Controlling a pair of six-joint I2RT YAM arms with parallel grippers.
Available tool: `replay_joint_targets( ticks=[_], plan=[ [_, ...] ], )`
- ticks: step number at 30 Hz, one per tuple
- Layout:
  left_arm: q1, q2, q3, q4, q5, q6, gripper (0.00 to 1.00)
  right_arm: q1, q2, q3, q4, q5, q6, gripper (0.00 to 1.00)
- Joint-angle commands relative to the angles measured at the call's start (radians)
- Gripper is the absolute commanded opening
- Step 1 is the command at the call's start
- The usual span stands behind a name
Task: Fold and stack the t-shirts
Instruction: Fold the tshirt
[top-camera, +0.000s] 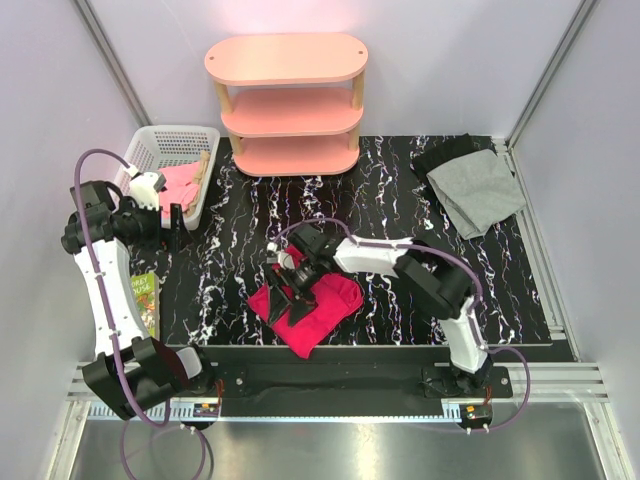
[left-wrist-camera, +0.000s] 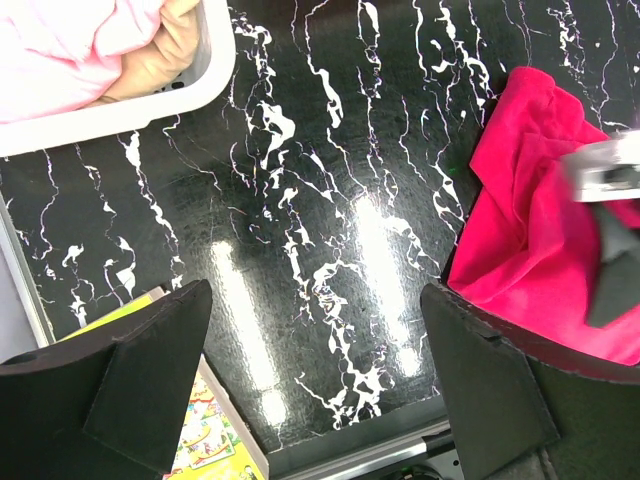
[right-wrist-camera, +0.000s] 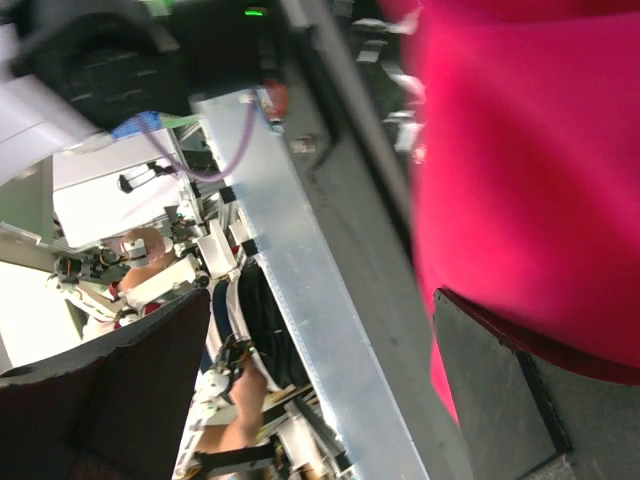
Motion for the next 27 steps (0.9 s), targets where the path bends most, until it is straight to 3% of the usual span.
replay_joint_targets(
  ticks=[1, 7, 14, 27],
  plan=[
    [-0.002, -0.005, 0.040, 0.012, -0.009, -0.004, 0.91, 0.001, 0.096, 0.011, 0.001, -0.029, -0.015, 1.00],
    [-0.002, -0.005, 0.038, 0.012, -0.011, 0.002, 0.91, 0.001, 0.058, 0.038, -0.009, -0.031, -0.001, 1.00],
    [-0.002, -0.004, 0.050, 0.012, 0.001, -0.007, 0.91, 0.003, 0.018, 0.220, -0.060, -0.052, 0.013, 1.00],
    [-0.001, -0.007, 0.044, 0.012, -0.002, -0.006, 0.91, 0.003, 0.275, 0.297, -0.014, -0.083, -0.001, 1.00]
  ],
)
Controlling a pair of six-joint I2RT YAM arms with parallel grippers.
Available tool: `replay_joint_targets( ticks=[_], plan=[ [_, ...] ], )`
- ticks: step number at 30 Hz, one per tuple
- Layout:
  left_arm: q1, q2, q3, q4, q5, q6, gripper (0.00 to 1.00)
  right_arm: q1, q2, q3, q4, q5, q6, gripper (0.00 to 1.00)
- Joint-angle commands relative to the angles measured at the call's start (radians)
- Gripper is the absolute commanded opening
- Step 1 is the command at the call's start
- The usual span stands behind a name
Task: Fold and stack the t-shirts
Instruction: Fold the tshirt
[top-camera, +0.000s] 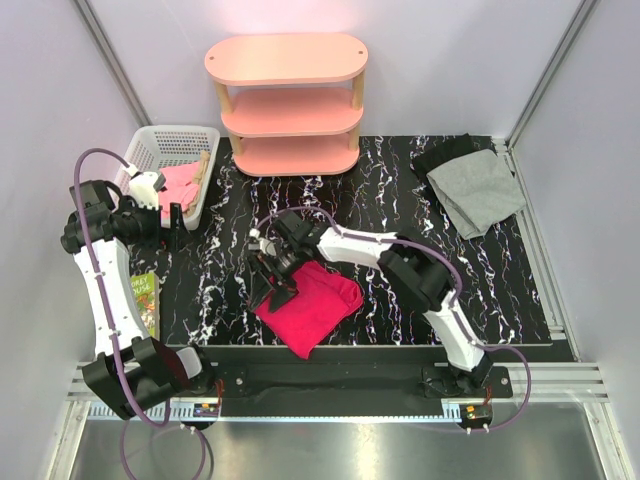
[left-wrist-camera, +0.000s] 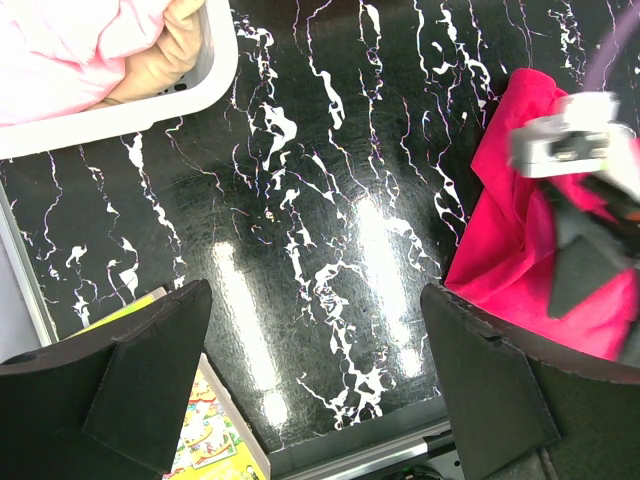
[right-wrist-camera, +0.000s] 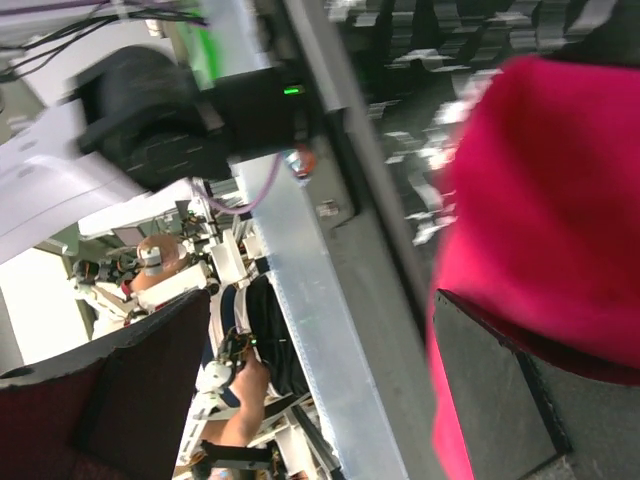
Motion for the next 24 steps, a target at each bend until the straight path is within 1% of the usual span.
replay_joint_targets(
  ticks=[1, 3, 6, 8, 12, 13, 14, 17, 18, 19, 20, 24],
  plan=[
    [-0.001, -0.006, 0.039, 0.014, 0.000, -0.006, 0.91, 0.004, 0.118, 0.044, 0.024, -0.039, -0.009, 1.00],
    [-0.002, -0.009, 0.034, 0.014, 0.000, -0.003, 0.92, 0.002, 0.165, 0.050, 0.027, -0.038, -0.015, 1.00],
    [-0.002, -0.012, 0.032, 0.014, -0.008, 0.004, 0.92, 0.001, 0.184, 0.051, 0.029, -0.042, -0.016, 1.00],
    [-0.002, -0.017, 0.028, 0.013, -0.011, 0.010, 0.91, 0.001, 0.155, 0.035, 0.026, -0.039, -0.027, 1.00],
    [-0.002, -0.014, 0.026, 0.013, 0.001, 0.008, 0.91, -0.056, 0.006, 0.033, -0.004, -0.025, -0.058, 1.00],
    [-0.004, -0.015, 0.026, 0.013, 0.004, 0.007, 0.91, -0.112, -0.017, 0.035, -0.014, -0.007, -0.073, 1.00],
    [-0.002, -0.015, 0.026, 0.013, 0.009, 0.001, 0.92, -0.141, -0.052, 0.033, -0.037, -0.001, -0.082, 1.00],
    [-0.004, -0.026, 0.026, 0.011, 0.009, 0.005, 0.92, -0.284, -0.091, 0.005, -0.066, 0.038, -0.119, 1.00],
    [-0.002, -0.031, 0.026, 0.007, 0.009, 0.007, 0.91, -0.312, -0.088, 0.004, -0.091, 0.071, -0.141, 1.00],
    [-0.002, -0.034, 0.028, 0.004, 0.009, 0.011, 0.92, -0.367, -0.082, 0.002, -0.114, 0.085, -0.183, 1.00],
    [-0.004, -0.034, 0.032, -0.007, 0.009, 0.014, 0.92, -0.392, -0.059, -0.001, -0.143, 0.097, -0.200, 1.00],
    [-0.004, -0.041, 0.046, -0.030, 0.011, 0.024, 0.92, -0.475, 0.001, -0.022, -0.169, 0.160, -0.246, 1.00]
  ],
)
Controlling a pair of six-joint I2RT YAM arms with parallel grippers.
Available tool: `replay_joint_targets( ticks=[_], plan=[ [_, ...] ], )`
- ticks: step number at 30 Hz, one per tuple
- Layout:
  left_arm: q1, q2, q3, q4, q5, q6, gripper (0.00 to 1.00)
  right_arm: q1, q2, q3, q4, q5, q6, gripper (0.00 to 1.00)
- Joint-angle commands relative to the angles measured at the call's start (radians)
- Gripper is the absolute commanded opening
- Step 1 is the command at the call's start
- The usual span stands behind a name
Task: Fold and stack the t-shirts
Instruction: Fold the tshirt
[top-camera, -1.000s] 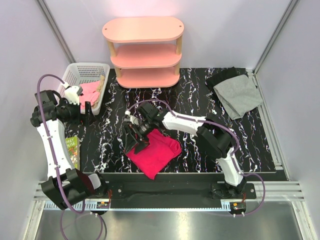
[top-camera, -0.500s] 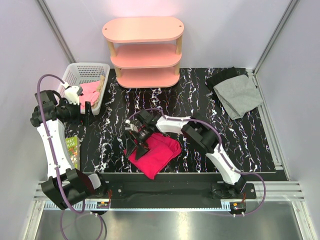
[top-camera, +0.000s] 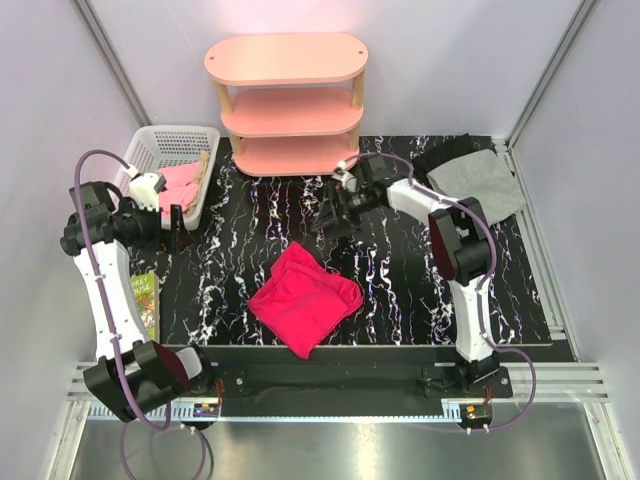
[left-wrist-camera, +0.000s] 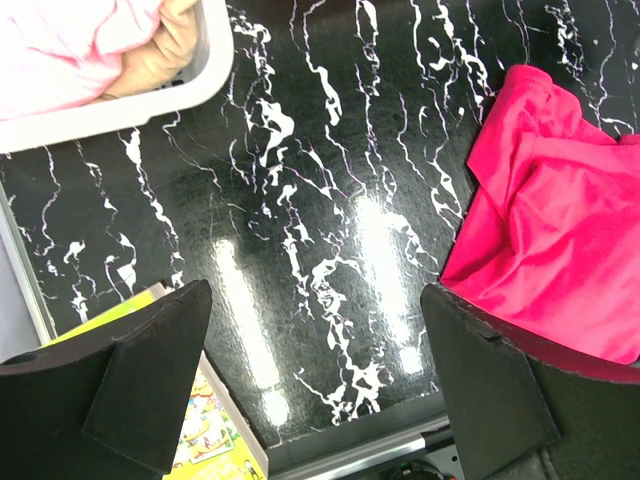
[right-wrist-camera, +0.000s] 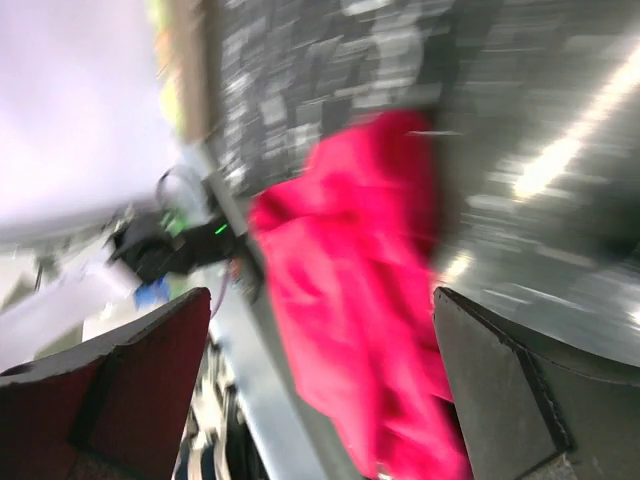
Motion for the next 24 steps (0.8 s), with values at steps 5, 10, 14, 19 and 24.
replay_joint_targets(
  ticks=[5, 10, 14, 19, 24],
  plan=[
    [-0.008, -0.033, 0.046, -0.044, 0.031, 0.033, 0.92, -0.075, 0.096, -0.027, -0.159, 0.138, -0.177, 1.00],
    [-0.011, -0.032, 0.054, -0.047, 0.015, 0.041, 0.91, -0.081, 0.106, -0.070, -0.167, 0.128, -0.196, 1.00],
    [-0.010, -0.030, 0.065, -0.050, 0.024, 0.036, 0.92, -0.049, 0.058, -0.173, -0.141, 0.120, -0.206, 1.00],
    [-0.012, -0.021, 0.072, -0.049, 0.034, 0.029, 0.92, 0.061, -0.017, -0.352, -0.037, 0.117, -0.173, 1.00],
    [-0.010, -0.025, 0.075, -0.050, 0.029, 0.027, 0.92, 0.141, -0.029, -0.472, 0.133, 0.076, -0.067, 1.00]
  ],
)
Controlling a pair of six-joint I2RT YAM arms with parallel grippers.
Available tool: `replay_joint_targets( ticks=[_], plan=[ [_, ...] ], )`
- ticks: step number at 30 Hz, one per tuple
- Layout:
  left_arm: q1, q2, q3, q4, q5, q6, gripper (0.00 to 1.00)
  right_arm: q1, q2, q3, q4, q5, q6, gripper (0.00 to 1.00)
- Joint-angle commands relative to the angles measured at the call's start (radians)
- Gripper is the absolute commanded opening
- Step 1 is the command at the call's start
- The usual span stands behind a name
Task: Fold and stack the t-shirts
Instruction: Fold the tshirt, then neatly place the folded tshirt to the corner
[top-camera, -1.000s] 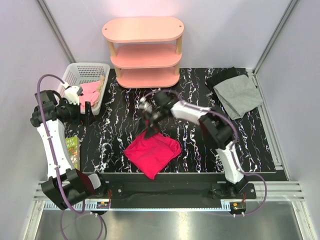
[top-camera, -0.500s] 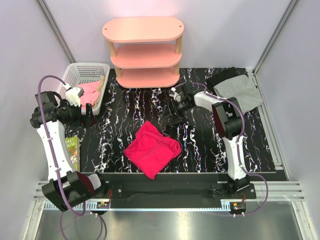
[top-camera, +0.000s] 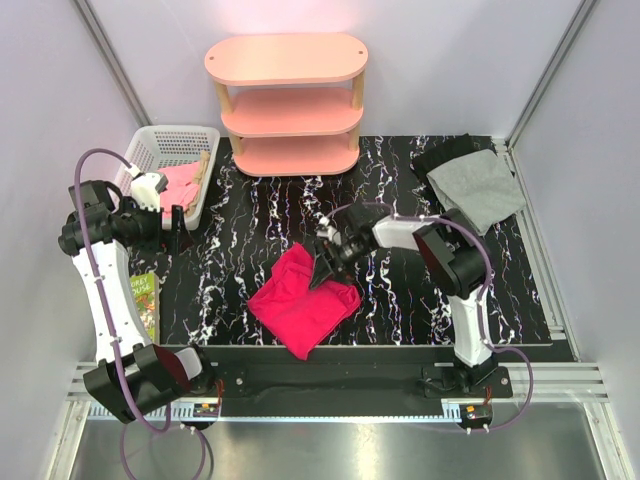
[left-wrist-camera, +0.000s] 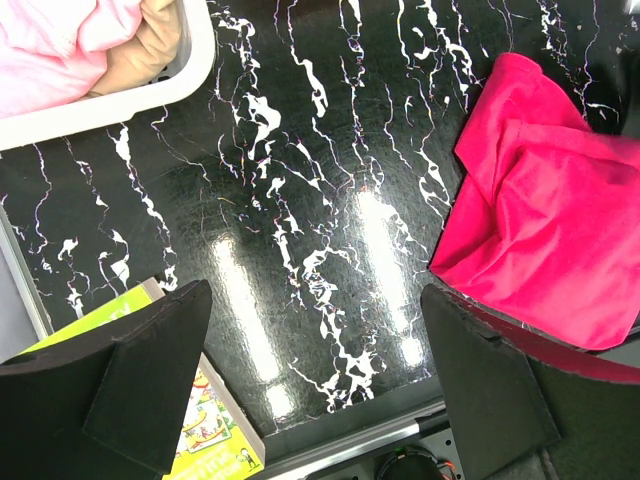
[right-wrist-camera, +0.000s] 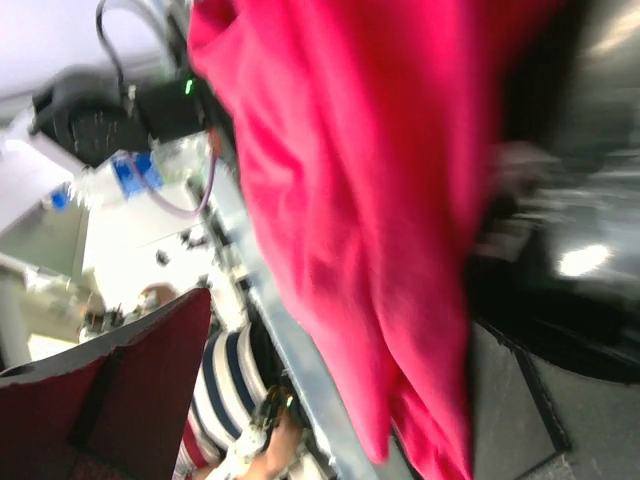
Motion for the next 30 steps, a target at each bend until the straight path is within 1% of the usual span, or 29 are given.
replay_joint_targets(
  ticks=[1, 6, 10, 12, 13, 16, 17, 18, 20, 21, 23, 24, 25, 28, 30],
  plan=[
    [-0.002, -0.023, 0.043, 0.015, 0.024, 0.005, 0.91, 0.087, 0.045, -0.127, 0.148, 0.114, 0.047, 1.00],
    [-0.002, -0.029, 0.051, 0.012, 0.018, 0.005, 0.91, 0.113, 0.102, -0.154, 0.237, 0.097, 0.103, 1.00],
    [-0.003, -0.035, 0.059, 0.009, 0.010, 0.008, 0.92, 0.117, 0.134, -0.165, 0.268, 0.117, 0.135, 0.99],
    [-0.003, -0.037, 0.062, 0.007, 0.003, 0.011, 0.92, 0.122, 0.152, -0.162, 0.270, 0.126, 0.142, 0.93],
    [-0.003, -0.039, 0.063, 0.007, 0.003, 0.011, 0.92, 0.125, 0.156, -0.161, 0.268, 0.137, 0.146, 0.90],
    [-0.004, -0.042, 0.071, 0.002, 0.000, 0.014, 0.92, 0.131, 0.171, -0.156, 0.262, 0.166, 0.152, 0.68],
    [-0.002, -0.042, 0.074, 0.002, -0.002, 0.016, 0.92, 0.131, 0.172, -0.155, 0.256, 0.170, 0.153, 0.47],
    [-0.002, -0.043, 0.077, 0.001, 0.001, 0.016, 0.92, 0.133, 0.175, -0.150, 0.248, 0.178, 0.152, 0.36],
    [-0.002, -0.045, 0.077, -0.001, 0.004, 0.014, 0.92, 0.136, 0.174, -0.144, 0.218, 0.213, 0.141, 0.21],
    [-0.003, -0.046, 0.076, -0.001, 0.004, 0.018, 0.92, 0.137, 0.174, -0.141, 0.208, 0.222, 0.138, 0.16],
    [-0.002, -0.046, 0.077, -0.002, 0.004, 0.018, 0.92, 0.140, 0.172, -0.144, 0.202, 0.239, 0.136, 0.14],
    [-0.002, -0.046, 0.074, -0.004, 0.004, 0.016, 0.92, 0.140, 0.165, -0.147, 0.199, 0.244, 0.138, 0.06],
    [-0.003, -0.045, 0.074, -0.004, 0.006, 0.018, 0.92, 0.140, 0.160, -0.150, 0.200, 0.252, 0.141, 0.01],
    [-0.003, -0.046, 0.069, -0.002, 0.007, 0.019, 0.92, 0.142, 0.110, -0.148, 0.199, 0.261, 0.146, 0.00],
    [-0.003, -0.043, 0.068, -0.002, 0.007, 0.019, 0.92, 0.139, 0.038, -0.126, 0.176, 0.293, 0.144, 0.00]
  ],
)
